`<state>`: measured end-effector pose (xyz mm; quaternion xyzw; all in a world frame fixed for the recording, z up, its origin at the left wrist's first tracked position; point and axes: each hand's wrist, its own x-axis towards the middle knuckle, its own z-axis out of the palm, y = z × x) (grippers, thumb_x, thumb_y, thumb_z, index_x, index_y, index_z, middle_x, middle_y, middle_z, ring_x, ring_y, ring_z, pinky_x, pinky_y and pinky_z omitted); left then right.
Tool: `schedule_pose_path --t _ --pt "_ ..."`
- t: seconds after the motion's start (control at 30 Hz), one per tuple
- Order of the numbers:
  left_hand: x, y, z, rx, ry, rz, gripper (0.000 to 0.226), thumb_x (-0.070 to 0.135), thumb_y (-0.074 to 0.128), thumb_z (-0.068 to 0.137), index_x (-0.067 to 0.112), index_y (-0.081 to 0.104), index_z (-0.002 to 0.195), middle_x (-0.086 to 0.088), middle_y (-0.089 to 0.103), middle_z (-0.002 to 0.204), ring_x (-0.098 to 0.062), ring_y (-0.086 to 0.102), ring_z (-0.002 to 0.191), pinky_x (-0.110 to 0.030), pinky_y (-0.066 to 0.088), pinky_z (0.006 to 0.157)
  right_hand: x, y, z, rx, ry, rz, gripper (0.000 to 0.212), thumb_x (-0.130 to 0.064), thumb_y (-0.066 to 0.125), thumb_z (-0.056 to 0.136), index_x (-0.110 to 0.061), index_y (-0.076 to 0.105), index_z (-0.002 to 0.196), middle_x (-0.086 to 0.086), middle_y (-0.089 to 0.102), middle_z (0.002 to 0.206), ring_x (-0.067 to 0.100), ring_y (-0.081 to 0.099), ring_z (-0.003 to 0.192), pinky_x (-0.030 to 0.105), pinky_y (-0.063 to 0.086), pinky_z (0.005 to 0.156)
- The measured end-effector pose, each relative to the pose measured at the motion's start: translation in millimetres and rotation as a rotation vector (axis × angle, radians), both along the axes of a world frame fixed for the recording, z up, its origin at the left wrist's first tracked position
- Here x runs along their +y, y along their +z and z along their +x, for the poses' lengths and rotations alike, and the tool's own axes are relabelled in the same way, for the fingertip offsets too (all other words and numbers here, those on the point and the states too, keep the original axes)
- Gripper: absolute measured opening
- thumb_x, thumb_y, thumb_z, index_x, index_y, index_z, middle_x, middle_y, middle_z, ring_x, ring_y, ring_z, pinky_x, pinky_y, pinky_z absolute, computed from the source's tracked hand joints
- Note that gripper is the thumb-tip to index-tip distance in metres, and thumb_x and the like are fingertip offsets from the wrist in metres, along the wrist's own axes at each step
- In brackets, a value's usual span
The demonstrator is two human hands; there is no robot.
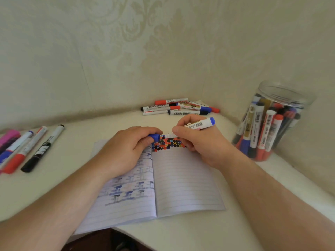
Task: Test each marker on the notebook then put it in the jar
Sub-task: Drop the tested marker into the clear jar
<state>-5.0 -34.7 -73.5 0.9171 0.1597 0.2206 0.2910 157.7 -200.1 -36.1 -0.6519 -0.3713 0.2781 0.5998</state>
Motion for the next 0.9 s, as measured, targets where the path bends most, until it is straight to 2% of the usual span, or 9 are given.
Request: schedule_pose_path --t 0.1,0.27,0.43,0.53,0.57,0.67,0.73,0.83,0.9 --pt "-2.5 2.5 -0.3 0.006 -0.013 -0.001 0.033 0.026 0.053 0.107 0.042 0.065 0.133 0.027 0.065 0.125 0.001 0.057 0.119 -0.027 0.044 0.105 1.5 -1.9 -1.8 0.007 0.017 0.026 0.019 -0.012 0.080 0.090 -0.020 0.069 0.077 0.004 0.059 0.064 0.014 0.046 0.054 0.021 0.034 0.046" --pt "-3.8 4.5 -1.0 0.027 -0.014 0.018 0.035 0.029 0.051 0.107 0.039 0.062 0.139 0.026 0.064 0.126 -0.002 0.058 0.120 -0.029 0.045 0.104 1.6 -3.1 -3.3 0.012 0.033 0.030 0.014 -0.013 0.082 0.088 -0.021 0.072 0.082 0.004 0.063 0.069 0.014 0.048 0.059 0.023 0.037 0.048" --pt "-1.2 0.4 -2.2 -0.022 -0.014 -0.039 0.033 0.033 0.046 0.108 0.054 0.059 0.130 0.034 0.070 0.109 0.010 0.062 0.108 -0.024 0.048 0.098 1.6 -7.0 0.1 -0.011 0.043 0.042 0.011 -0.014 0.083 0.087 -0.019 0.073 0.088 0.000 0.067 0.069 0.010 0.052 0.057 0.023 0.041 0.050" --pt "-3.4 3.2 -2.7 -0.042 -0.014 -0.038 0.035 0.034 0.045 0.109 0.065 0.056 0.121 0.037 0.067 0.109 0.011 0.062 0.106 -0.020 0.047 0.094 1.7 -7.9 -2.2 -0.015 0.066 0.056 0.002 -0.019 0.080 0.092 -0.020 0.079 0.093 0.007 0.073 0.076 0.014 0.054 0.062 0.026 0.041 0.055" --pt "-4.8 4.2 -2.9 -0.044 -0.015 -0.033 0.035 0.034 0.045 0.109 0.064 0.055 0.123 0.037 0.067 0.109 0.011 0.062 0.106 -0.021 0.048 0.094 1.6 -8.1 -2.6 0.005 0.088 0.062 0.006 -0.025 0.077 0.093 -0.020 0.080 0.095 0.011 0.074 0.080 0.017 0.054 0.065 0.028 0.040 0.056" --pt "-8.0 5.8 -5.1 -0.060 -0.008 -0.021 0.036 0.032 0.045 0.109 0.061 0.051 0.128 0.035 0.068 0.112 0.007 0.063 0.107 -0.027 0.050 0.096 0.5 -8.1 -2.7 0.172 0.155 0.051 0.035 -0.045 0.060 0.090 -0.020 0.082 0.101 0.017 0.075 0.090 0.019 0.052 0.066 0.031 0.037 0.058" --pt "-9.3 6.6 -6.5 -0.066 -0.003 -0.007 0.036 0.031 0.046 0.108 0.062 0.051 0.127 0.032 0.069 0.114 0.006 0.062 0.109 -0.029 0.051 0.097 0.3 -7.9 -2.6 0.255 0.149 0.036 0.042 -0.044 0.050 0.097 -0.017 0.083 0.103 0.020 0.076 0.093 0.017 0.051 0.063 0.030 0.036 0.056" --pt "-8.9 6.2 -6.9 -0.086 0.005 -0.002 0.037 0.030 0.050 0.107 0.061 0.052 0.127 0.030 0.069 0.116 0.004 0.063 0.110 -0.028 0.050 0.097 -0.2 -6.3 -4.9 0.129 -0.036 0.016 0.033 -0.029 0.051 0.106 -0.016 0.080 0.097 0.013 0.071 0.072 0.016 0.048 0.057 0.025 0.035 0.048" --pt "-7.4 4.6 -6.6 -0.102 0.017 -0.017 0.036 0.028 0.055 0.106 0.058 0.057 0.126 0.027 0.069 0.119 0.002 0.063 0.111 -0.027 0.049 0.098 -1.1 -8.4 -1.9 -0.062 -0.170 -0.026 0.025 -0.030 0.057 0.106 -0.016 0.074 0.095 0.004 0.062 0.060 0.012 0.047 0.053 0.023 0.037 0.049"
